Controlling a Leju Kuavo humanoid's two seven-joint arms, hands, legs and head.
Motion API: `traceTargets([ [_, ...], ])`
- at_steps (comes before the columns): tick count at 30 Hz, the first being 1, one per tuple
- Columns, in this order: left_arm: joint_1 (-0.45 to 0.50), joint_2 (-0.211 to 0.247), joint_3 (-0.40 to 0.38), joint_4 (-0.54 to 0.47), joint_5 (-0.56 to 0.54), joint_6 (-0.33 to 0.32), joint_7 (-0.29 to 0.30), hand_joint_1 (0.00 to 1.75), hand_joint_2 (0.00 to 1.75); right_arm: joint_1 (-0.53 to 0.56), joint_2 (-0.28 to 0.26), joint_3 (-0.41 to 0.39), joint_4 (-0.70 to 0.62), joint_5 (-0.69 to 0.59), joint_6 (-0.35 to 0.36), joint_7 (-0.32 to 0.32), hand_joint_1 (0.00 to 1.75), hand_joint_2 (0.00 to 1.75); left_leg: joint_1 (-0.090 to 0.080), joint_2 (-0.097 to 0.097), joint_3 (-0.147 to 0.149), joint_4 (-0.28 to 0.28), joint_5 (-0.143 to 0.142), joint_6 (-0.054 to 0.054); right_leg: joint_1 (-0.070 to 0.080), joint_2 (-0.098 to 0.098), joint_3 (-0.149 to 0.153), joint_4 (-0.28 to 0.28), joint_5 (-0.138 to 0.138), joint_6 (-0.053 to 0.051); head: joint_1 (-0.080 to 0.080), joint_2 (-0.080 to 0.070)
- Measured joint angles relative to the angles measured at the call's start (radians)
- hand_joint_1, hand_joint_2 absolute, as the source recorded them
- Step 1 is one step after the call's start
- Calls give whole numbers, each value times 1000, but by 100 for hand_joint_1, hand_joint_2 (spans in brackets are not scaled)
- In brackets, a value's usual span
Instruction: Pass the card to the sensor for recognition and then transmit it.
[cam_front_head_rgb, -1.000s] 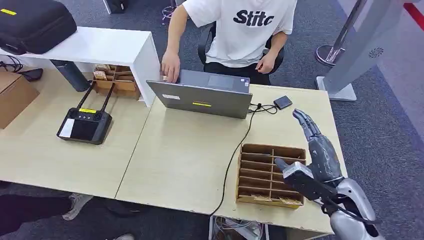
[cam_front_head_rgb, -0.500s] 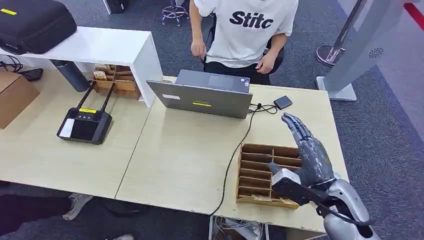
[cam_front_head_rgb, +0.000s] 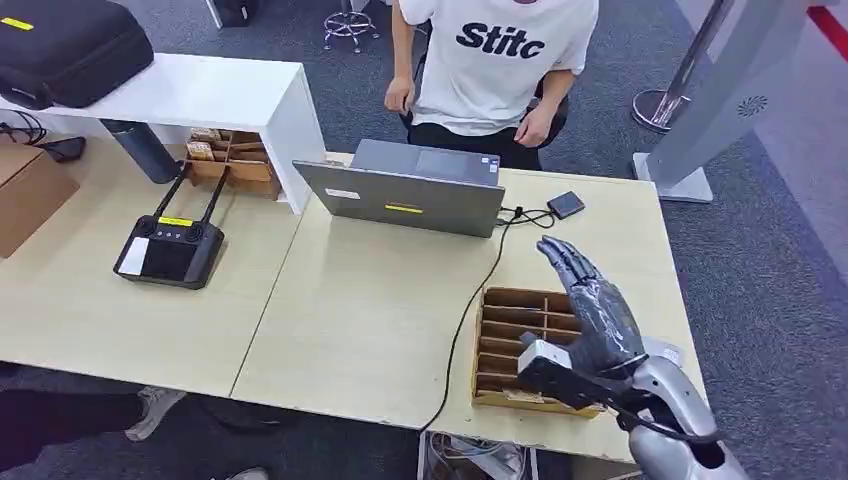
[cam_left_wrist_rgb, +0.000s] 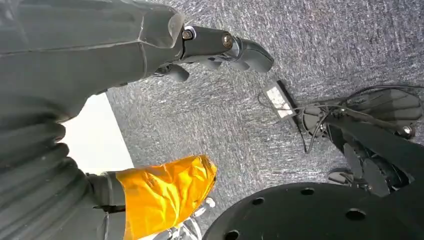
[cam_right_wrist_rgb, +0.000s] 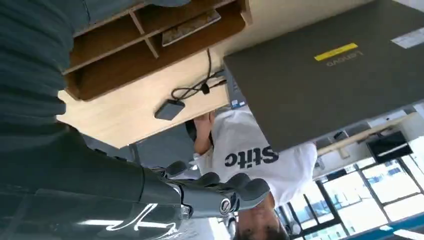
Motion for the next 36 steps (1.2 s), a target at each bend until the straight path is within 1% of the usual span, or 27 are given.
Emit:
traceTargets([
  [7, 0, 4, -2, 0, 0, -2, 9, 0, 175, -38, 31, 41, 71, 8, -5, 42, 0, 175, 0, 0, 0, 0, 0, 0, 0, 0, 0, 0, 0, 0, 0, 0],
  [11, 0, 4, -5, 0, 1, -2, 9, 0, 175, -51, 52, 53, 110, 15, -27, 49, 0, 175, 0, 0, 0, 0, 0, 0, 0, 0, 0, 0, 0, 0, 0, 0],
  [19, 0, 10, -16, 0, 0, -3, 9, 0, 175, -72, 87, 74, 174, 14, -46, 48, 0, 175, 0, 0, 0, 0, 0, 0, 0, 0, 0, 0, 0, 0, 0, 0],
  [32, 0, 13, -25, 0, 2, -6, 8, 0, 175, -79, 110, 85, 225, 26, -75, 51, 0, 175, 0, 0, 0, 0, 0, 0, 0, 0, 0, 0, 0, 0, 0, 0],
  [36, 0, 14, -27, 0, 2, -6, 8, 0, 175, -80, 112, 89, 237, 77, -101, 69, 0, 175, 0, 0, 0, 0, 0, 0, 0, 0, 0, 0, 0, 0, 0, 0],
])
